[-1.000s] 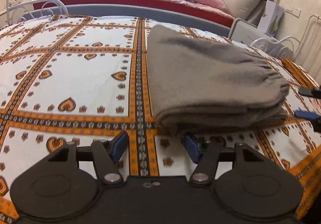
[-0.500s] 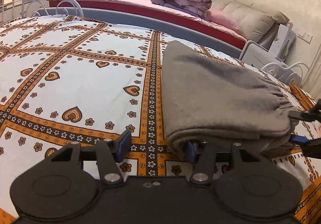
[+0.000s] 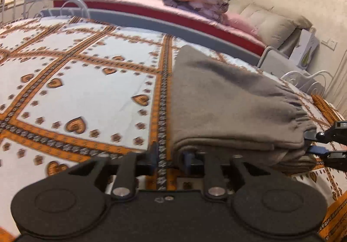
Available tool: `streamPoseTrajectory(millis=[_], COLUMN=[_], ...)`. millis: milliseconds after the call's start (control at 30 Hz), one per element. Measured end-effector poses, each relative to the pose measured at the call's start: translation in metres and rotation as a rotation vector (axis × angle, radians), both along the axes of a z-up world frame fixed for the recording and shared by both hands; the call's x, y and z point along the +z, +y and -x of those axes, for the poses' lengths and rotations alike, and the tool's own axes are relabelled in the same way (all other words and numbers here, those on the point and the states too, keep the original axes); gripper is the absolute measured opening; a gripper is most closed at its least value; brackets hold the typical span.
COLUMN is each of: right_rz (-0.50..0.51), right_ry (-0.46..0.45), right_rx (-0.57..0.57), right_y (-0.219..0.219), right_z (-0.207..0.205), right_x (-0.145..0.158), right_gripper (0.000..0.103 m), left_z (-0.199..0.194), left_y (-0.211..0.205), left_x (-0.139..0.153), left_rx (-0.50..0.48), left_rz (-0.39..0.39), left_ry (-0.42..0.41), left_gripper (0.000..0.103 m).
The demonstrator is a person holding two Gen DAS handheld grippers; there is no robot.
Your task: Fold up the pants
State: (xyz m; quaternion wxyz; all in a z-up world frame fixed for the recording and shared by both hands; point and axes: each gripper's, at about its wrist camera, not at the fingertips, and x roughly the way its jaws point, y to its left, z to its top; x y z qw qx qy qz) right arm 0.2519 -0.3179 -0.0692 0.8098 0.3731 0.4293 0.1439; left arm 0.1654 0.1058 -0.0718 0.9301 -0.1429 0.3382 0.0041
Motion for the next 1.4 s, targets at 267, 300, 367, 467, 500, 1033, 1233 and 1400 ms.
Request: streamPoseTrajectory(millis=[267,300,367,467,500,1033,1233,1400], right_rz=[0.101,0.063,0.051,0.055,0.069,0.106,0.115,0.11], right_ry=[-0.039,-0.056,-0.093,-0.109,-0.109,-0.058,-0.077,-0.079], right_rx=[-0.08,-0.078,-0.053,0.008,0.025,0.177,0.197,0.2], right_y=[-0.027,-0.033,-0.036,-0.028,-0.024,0.011,0.015,0.014], right_z=[0.02,0.021,0.02,0.006,0.001,-0.057,-0.06,-0.061], right_x=[0.028,0.033,0.043,0.048,0.047,-0.009,-0.01,-0.012], right_gripper=[0.029,0.029,0.033,0.092,0.095,0.095,0.095,0.095], left_z=[0.029,0.028,0.02,-0.002,-0.012,-0.102,-0.108,-0.112], left_y=[0.058,0.067,0.075,0.067,0.063,0.021,0.014,0.014], left_x=[0.023,0.025,0.028,0.031,0.032,0.01,0.007,0.003], left_rx=[0.153,0.169,0.156,0.074,0.042,-0.142,-0.17,-0.196], left_rz=[0.09,0.125,0.17,0.21,0.199,0.096,0.099,0.143], left_ry=[0.036,0.027,0.017,-0.009,-0.01,0.059,0.065,0.084], left_gripper=[0.031,0.031,0.031,0.035,0.036,0.061,0.061,0.062])
